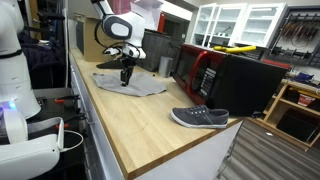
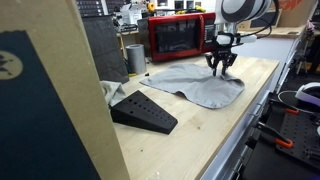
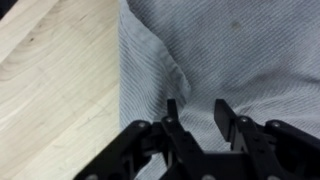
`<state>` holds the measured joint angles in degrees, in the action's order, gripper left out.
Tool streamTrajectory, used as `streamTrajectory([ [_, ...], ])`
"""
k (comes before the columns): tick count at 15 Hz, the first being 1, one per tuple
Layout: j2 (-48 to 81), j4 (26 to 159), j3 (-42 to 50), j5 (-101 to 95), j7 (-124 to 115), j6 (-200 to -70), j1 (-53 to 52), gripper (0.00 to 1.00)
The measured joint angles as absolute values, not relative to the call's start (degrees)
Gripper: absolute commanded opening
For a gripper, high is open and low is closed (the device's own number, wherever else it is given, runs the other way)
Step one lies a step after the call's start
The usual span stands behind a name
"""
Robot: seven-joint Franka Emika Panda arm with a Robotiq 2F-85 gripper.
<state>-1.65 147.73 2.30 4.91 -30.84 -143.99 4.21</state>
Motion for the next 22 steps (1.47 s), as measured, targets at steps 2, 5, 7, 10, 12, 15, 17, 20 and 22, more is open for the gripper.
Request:
streamTrajectory([
  [2,-1.6,147.8,2.4,4.9,-30.8,-143.9,4.2,0.44],
  [5,-1.6,147.8,2.4,4.9,-31.0,-143.5,4.2,0.31],
  [7,-1.6,147.8,2.4,4.9,-31.4,-142.9,4.2,0.07],
  [10,-1.5,147.8,2.5,5.0,-32.0,-142.0,4.2,0.00],
  [12,-1.5,147.8,2.6,5.3,-32.0,-141.5,4.3,0.00],
  [15,-1.5,147.8,2.7,5.7,-32.1,-140.8,4.3,0.01],
  [17,-1.5,147.8,2.8,6.0,-32.1,-140.4,4.3,0.01],
  [20,-1.9,147.7,2.8,6.1,-32.1,-140.1,4.5,0.01],
  [22,-3.0,147.7,2.9,5.7,-32.1,-140.1,5.0,0.01],
])
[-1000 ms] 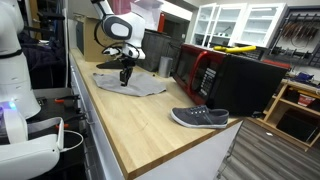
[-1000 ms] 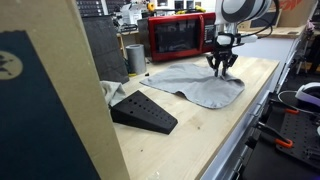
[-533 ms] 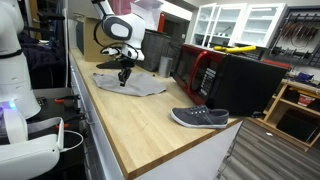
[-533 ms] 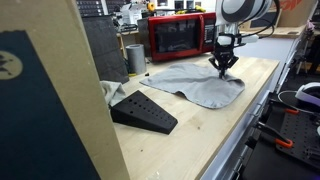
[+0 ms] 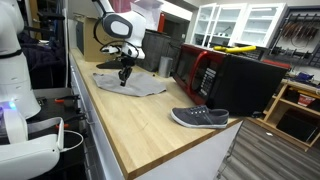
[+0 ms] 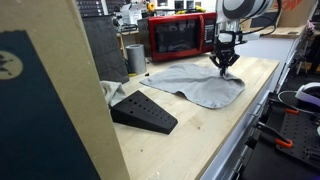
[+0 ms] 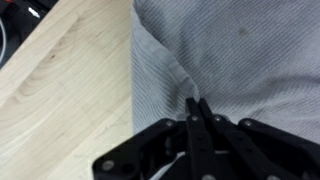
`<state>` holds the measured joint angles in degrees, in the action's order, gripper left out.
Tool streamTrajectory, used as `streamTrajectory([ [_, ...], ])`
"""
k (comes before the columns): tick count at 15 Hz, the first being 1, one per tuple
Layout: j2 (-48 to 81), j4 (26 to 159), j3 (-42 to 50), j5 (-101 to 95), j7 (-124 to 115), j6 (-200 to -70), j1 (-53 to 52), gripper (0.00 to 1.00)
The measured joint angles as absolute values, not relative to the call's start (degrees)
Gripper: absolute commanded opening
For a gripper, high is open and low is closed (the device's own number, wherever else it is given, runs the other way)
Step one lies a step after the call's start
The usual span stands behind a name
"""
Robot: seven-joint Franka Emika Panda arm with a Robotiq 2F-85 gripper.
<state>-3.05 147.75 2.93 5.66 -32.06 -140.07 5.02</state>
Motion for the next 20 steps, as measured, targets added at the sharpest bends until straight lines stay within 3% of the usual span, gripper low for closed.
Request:
streamTrajectory([
  [10,-10.8,148.2,5.0,1.9,-31.4,-126.9,9.9,0.01],
  [11,-11.1,148.1,5.0,2.5,-30.4,-124.4,9.7,0.08],
  [14,-11.8,147.9,5.0,4.2,-26.8,-117.1,9.1,0.00],
  [20,-11.9,146.8,4.8,4.0,-25.0,-110.8,8.5,0.01],
])
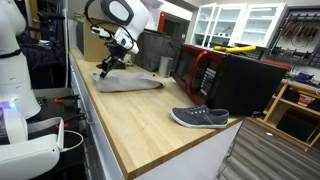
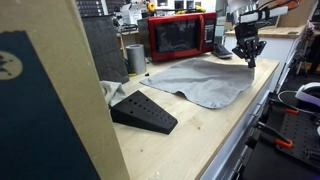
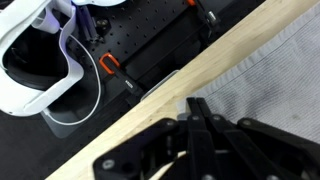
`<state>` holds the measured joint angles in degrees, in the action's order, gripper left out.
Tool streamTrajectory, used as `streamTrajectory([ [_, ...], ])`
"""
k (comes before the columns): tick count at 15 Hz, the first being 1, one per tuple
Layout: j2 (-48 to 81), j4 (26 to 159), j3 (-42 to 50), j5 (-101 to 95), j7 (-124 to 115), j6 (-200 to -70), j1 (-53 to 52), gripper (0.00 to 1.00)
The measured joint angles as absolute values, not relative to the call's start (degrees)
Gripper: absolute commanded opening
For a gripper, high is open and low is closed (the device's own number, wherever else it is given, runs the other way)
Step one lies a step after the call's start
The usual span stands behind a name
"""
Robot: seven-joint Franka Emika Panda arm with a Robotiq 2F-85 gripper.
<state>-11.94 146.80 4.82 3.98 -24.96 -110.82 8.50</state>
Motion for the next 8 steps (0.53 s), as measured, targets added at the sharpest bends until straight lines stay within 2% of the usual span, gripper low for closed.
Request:
streamTrajectory([
  [7,-12.1,145.9,4.8,-3.1,-26.4,-111.1,8.9,0.02],
  [8,-12.2,145.9,4.8,-4.9,-27.2,-111.2,9.2,0.28],
])
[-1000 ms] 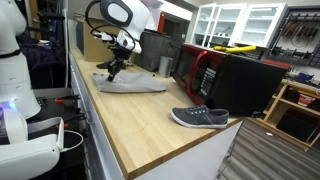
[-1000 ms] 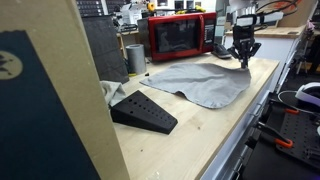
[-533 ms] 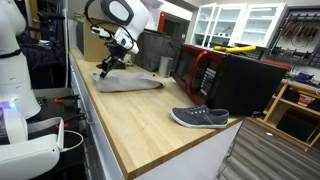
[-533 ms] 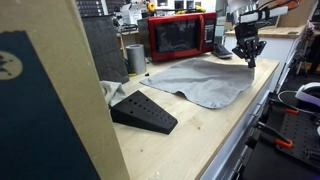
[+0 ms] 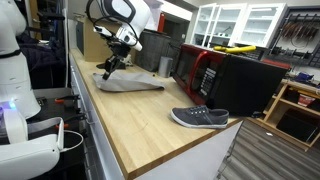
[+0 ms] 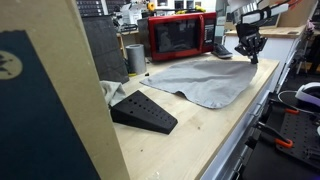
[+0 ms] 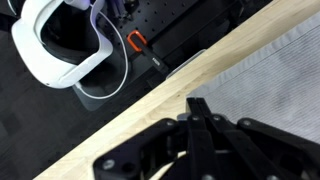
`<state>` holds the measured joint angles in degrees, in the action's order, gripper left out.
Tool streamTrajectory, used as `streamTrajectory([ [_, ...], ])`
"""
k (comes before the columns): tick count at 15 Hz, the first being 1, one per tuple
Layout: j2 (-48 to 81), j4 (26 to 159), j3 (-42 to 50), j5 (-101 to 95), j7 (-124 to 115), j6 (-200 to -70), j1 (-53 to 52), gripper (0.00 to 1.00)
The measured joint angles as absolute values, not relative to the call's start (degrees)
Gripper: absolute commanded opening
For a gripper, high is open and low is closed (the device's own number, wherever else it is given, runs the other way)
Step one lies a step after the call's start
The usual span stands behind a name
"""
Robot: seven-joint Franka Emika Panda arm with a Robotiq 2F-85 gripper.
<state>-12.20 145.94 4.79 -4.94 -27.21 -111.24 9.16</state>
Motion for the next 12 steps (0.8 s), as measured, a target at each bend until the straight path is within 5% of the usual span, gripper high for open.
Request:
streamTrajectory([
  [2,-12.5,145.9,4.8,-10.2,-29.7,-112.1,9.7,0.33],
  [10,-14.0,146.2,4.3,-20.5,-39.7,-123.0,10.6,0.92],
  [12,-14.0,146.1,4.3,-15.4,-39.7,-128.2,10.5,1.00],
])
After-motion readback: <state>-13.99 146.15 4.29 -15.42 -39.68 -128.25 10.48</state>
